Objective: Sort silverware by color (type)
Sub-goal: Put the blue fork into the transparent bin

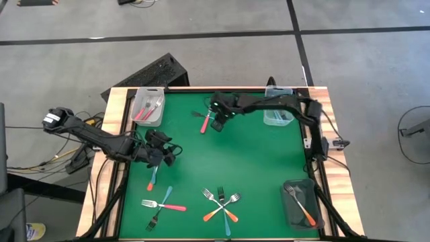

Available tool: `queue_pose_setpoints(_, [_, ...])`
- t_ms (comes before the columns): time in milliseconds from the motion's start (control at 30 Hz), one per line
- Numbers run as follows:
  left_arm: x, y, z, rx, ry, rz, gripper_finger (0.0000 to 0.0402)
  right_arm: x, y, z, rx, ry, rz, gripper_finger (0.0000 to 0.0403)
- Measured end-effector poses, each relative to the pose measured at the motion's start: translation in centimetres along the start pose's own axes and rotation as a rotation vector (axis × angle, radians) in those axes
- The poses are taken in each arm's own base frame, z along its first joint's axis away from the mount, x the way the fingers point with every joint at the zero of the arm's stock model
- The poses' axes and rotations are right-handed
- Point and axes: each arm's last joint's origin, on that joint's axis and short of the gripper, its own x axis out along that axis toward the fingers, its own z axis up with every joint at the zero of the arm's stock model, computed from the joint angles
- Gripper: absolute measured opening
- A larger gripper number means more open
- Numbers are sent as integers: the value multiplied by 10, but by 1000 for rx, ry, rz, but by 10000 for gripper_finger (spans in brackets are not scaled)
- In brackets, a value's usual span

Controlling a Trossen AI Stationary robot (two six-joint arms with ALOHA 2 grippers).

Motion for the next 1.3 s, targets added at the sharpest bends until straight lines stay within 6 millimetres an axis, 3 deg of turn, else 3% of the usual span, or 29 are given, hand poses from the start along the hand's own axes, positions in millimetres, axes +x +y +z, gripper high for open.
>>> queue_pose_setpoints(133, [1,1,1,-1,-1,6,190,4,4,24,-61,65,-7,139])
queue_pose_setpoints(233, [1,1,0,2,1,7,190,14,4,29,-80,140,-16,139])
queue_pose_setpoints(433, [1,2,-1,12,23,5,190,40,-4,15,-94,288,-56,138])
queue_pose_setpoints(833, [1,2,-1,4,14,12,190,36,-18,11,-152,359,-69,85])
queue_pose_setpoints(1133, [1,2,0,-3,-7,23,190,32,-14,2,-213,459,-58,15])
queue_pose_setpoints(1300, [1,0,3,11,-42,17,189,32,4,-17,-223,509,-61,19])
